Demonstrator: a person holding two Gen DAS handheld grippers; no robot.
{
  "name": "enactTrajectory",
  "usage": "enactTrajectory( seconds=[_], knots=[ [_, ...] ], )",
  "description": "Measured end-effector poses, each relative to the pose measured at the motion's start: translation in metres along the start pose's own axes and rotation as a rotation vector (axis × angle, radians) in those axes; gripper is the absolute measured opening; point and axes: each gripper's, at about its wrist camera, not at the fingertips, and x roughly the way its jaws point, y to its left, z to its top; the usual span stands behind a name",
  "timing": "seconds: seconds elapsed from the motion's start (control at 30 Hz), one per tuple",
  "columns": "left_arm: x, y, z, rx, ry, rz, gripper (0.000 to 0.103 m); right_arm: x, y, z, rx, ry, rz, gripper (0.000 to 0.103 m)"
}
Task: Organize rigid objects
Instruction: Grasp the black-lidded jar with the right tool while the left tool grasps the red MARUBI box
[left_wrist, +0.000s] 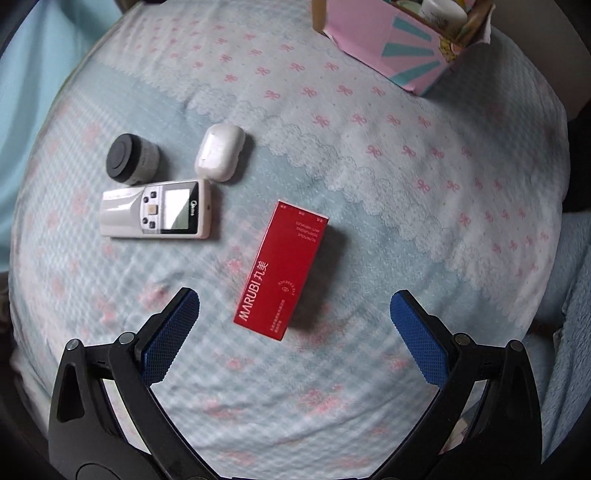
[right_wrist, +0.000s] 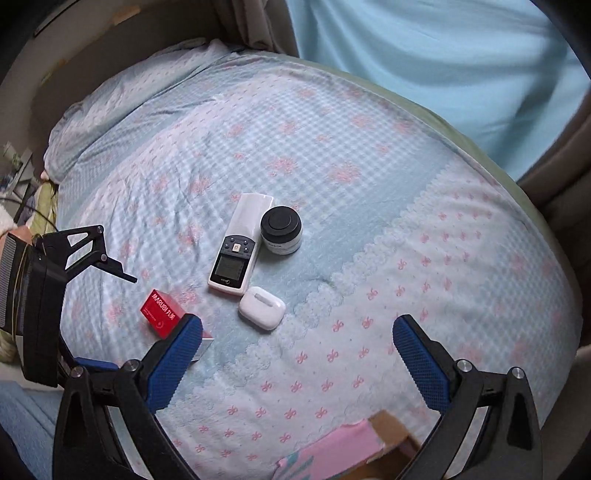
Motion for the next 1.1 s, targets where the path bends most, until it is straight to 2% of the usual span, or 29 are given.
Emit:
enactTrajectory(
  seconds=[0.13, 0.2, 0.33, 0.43, 0.53, 0.6, 0.63, 0.7, 0.8, 0.83, 0.9, 0.93, 1.1],
  knots=[
    [0.028, 0.000, 0.007, 0.136, 0.022, -0.020, 0.103, 0.052, 0.002, 0.026, -0.185, 0.065, 0.004, 0.103],
    [0.040, 0.004, 0.010, 0.169, 0.035, -0.030, 0.101, 0.077, 0.004, 0.036, -0.261, 0.091, 0.020, 0.099],
    [0.059, 0.017, 0.016, 0.161, 0.065, -0.089, 0.088, 0.116, 0.011, 0.049, -0.379, 0.126, 0.066, 0.098],
    [0.067, 0.020, 0.018, 0.163, 0.072, -0.142, 0.086, 0.138, 0.016, 0.054, -0.465, 0.145, 0.088, 0.098],
    [0.075, 0.015, 0.021, 0.184, 0.091, -0.178, 0.074, 0.156, 0.022, 0.061, -0.540, 0.163, 0.110, 0.098],
    [0.080, 0.012, 0.022, 0.196, 0.093, -0.196, 0.072, 0.166, 0.025, 0.066, -0.588, 0.178, 0.120, 0.091],
    [0.081, 0.011, 0.023, 0.198, 0.093, -0.203, 0.069, 0.171, 0.027, 0.069, -0.613, 0.191, 0.123, 0.084],
    [0.083, 0.012, 0.025, 0.194, 0.090, -0.203, 0.065, 0.177, 0.031, 0.074, -0.658, 0.200, 0.125, 0.081],
    [0.085, 0.025, 0.025, 0.175, 0.080, -0.201, 0.047, 0.182, 0.036, 0.082, -0.694, 0.192, 0.149, 0.079],
    [0.085, 0.027, 0.026, 0.168, 0.084, -0.218, 0.043, 0.183, 0.038, 0.085, -0.698, 0.192, 0.158, 0.074],
    [0.084, 0.029, 0.028, 0.163, 0.090, -0.222, 0.042, 0.187, 0.040, 0.087, -0.702, 0.199, 0.183, 0.062],
    [0.084, 0.029, 0.028, 0.167, 0.092, -0.217, 0.042, 0.188, 0.041, 0.088, -0.701, 0.204, 0.190, 0.053],
    [0.081, 0.032, 0.031, 0.122, 0.086, -0.217, 0.041, 0.185, 0.040, 0.087, -0.662, 0.181, 0.176, 0.053]
  ],
)
